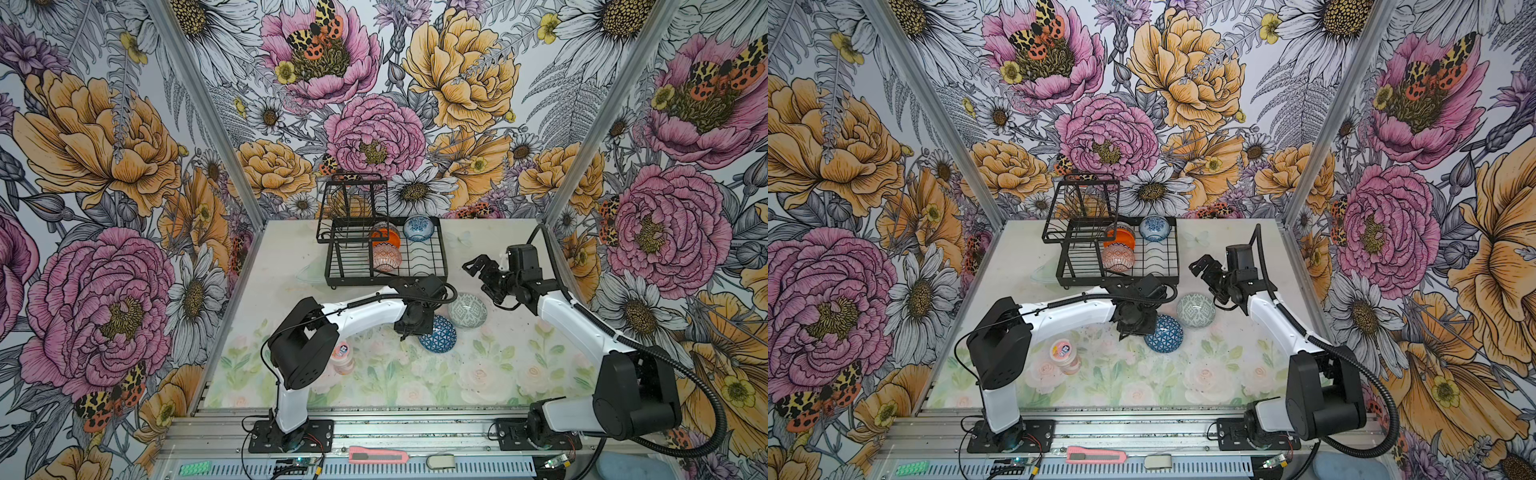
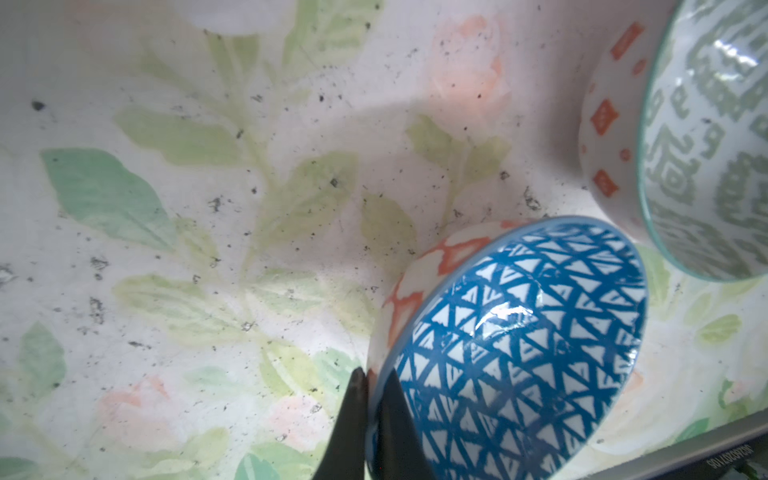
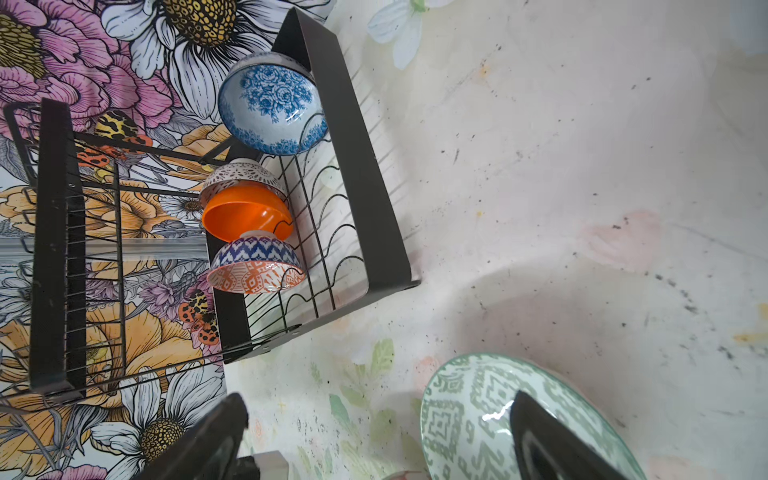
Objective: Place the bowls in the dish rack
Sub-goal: 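Lift the blue-triangle bowl toward the rack with the left gripper while the right gripper approaches, then close the right gripper on the blue-triangle bowl rim beside the left gripper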
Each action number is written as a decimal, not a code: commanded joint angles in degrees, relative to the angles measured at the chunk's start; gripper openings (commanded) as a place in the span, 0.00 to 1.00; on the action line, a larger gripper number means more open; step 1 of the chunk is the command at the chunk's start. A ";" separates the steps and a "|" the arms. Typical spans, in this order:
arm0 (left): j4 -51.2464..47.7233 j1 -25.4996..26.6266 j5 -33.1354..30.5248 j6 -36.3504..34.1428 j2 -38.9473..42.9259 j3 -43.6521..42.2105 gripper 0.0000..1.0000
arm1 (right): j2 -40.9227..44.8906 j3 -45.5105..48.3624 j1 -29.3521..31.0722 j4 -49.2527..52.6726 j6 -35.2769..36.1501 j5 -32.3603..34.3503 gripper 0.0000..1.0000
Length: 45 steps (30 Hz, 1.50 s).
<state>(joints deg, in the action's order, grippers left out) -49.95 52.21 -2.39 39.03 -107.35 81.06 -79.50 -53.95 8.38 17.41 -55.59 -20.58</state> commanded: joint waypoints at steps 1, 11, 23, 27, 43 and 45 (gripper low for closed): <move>0.05 -1.46 -5.30 -1.52 6.47 2.53 0.00 | -1.08 -3.31 -0.54 -0.27 -1.90 -1.84 0.99; 3.18 -3.54 -19.55 -6.77 6.77 16.55 0.00 | -3.69 -15.97 -1.18 0.18 -8.90 -3.24 0.99; 31.89 -8.82 -25.73 -14.68 0.93 21.71 0.00 | -8.56 -36.47 -1.70 0.63 -16.81 -1.38 0.99; 42.83 -10.07 -27.14 -18.81 -0.25 20.70 0.00 | -10.91 -42.59 -1.70 0.61 -21.49 -1.49 0.99; 73.67 -13.61 -23.53 -28.06 -5.19 15.72 0.00 | -23.50 -62.03 3.57 0.37 -36.26 -0.02 0.99; 75.08 -13.71 -23.35 -28.89 -5.68 15.60 0.00 | -24.82 -63.79 4.43 0.43 -37.92 -0.02 0.99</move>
<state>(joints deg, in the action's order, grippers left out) 16.62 38.59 -27.33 12.71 -112.88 96.01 -103.07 -114.50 11.62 18.06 -89.41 -21.04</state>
